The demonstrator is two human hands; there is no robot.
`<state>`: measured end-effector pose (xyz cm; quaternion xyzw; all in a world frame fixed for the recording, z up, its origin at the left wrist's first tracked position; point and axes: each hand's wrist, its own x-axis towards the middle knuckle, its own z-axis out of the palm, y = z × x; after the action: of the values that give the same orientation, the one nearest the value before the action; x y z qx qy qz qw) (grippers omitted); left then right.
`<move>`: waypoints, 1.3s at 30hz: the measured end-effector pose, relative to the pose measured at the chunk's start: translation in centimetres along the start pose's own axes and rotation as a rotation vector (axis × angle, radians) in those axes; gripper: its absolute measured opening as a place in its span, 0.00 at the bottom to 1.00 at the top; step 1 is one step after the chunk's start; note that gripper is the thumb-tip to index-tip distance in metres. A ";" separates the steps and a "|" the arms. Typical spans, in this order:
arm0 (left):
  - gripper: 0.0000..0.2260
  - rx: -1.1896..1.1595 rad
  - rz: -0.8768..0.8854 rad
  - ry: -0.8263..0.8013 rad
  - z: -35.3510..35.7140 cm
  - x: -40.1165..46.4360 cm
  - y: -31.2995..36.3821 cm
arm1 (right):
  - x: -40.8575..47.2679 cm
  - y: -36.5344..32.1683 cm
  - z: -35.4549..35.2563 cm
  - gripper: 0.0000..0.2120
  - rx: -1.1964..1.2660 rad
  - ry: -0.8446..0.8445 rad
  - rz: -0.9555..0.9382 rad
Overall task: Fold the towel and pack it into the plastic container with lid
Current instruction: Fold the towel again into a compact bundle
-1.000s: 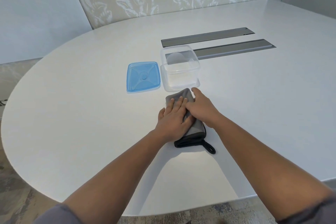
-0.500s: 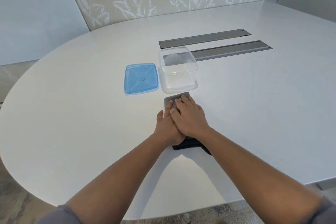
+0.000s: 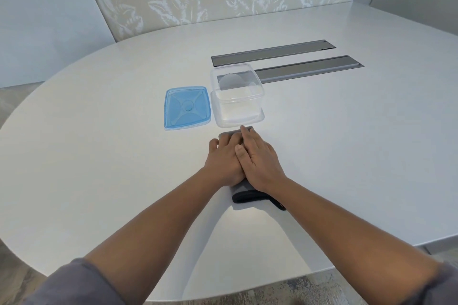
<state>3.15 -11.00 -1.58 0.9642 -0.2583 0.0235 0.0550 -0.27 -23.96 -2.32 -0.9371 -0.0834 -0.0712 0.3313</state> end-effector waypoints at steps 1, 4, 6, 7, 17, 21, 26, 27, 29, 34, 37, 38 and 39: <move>0.34 -0.007 0.013 -0.011 0.1 0.2 -0.1 | 0.0 0.1 0.0 0.32 -0.015 -0.003 0.000; 0.34 -0.044 0.050 -0.067 0.5 0.5 -0.5 | 0.2 0.2 0.3 0.33 -0.057 -0.020 0.000; 0.34 -0.058 0.045 -0.091 0.8 0.7 -0.9 | 0.2 0.4 0.5 0.34 -0.065 -0.027 0.004; 0.34 -0.053 0.039 -0.098 0.9 0.8 -1.0 | 0.3 0.4 0.5 0.34 -0.062 -0.029 0.010; 0.31 -0.192 -0.035 -0.079 1.6 1.3 -1.4 | 0.1 1.4 0.4 0.38 -0.080 -0.075 0.019; 0.28 -0.246 -0.064 0.010 1.8 0.5 -1.3 | -0.4 1.1 0.4 0.36 -0.130 -0.035 0.050; 0.26 -0.352 -0.277 0.224 1.9 -1.1 -0.7 | -0.8 1.4 0.4 0.23 -0.191 0.104 0.141; 0.25 -0.405 -0.326 0.250 1.8 -1.3 -0.6 | -0.9 1.4 0.4 0.23 -0.187 0.112 0.159; 0.20 -0.553 -0.375 0.296 1.5 -1.6 -0.5 | -1.0 1.5 0.4 0.23 -0.146 0.116 0.189; 0.12 -1.162 -0.732 0.151 -1.2 -1.1 0.5 | -0.7 1.8 0.4 0.22 -0.074 0.103 0.202; 0.11 -1.486 -0.855 0.029 -2.0 -0.5 0.3 | -0.6 1.7 0.3 0.21 -0.059 0.108 0.207; 0.10 -1.532 -0.842 0.020 -2.0 -0.5 0.3 | -0.6 1.7 0.3 0.19 -0.059 0.111 0.205; 0.10 -1.557 -0.823 0.019 -1.9 -0.5 0.2 | -0.6 1.6 0.2 0.18 -0.057 0.112 0.206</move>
<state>2.54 -10.71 0.31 0.6694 0.1674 -0.1731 0.7028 -0.52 -25.11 -3.61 -0.9444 0.0341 -0.0916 0.3140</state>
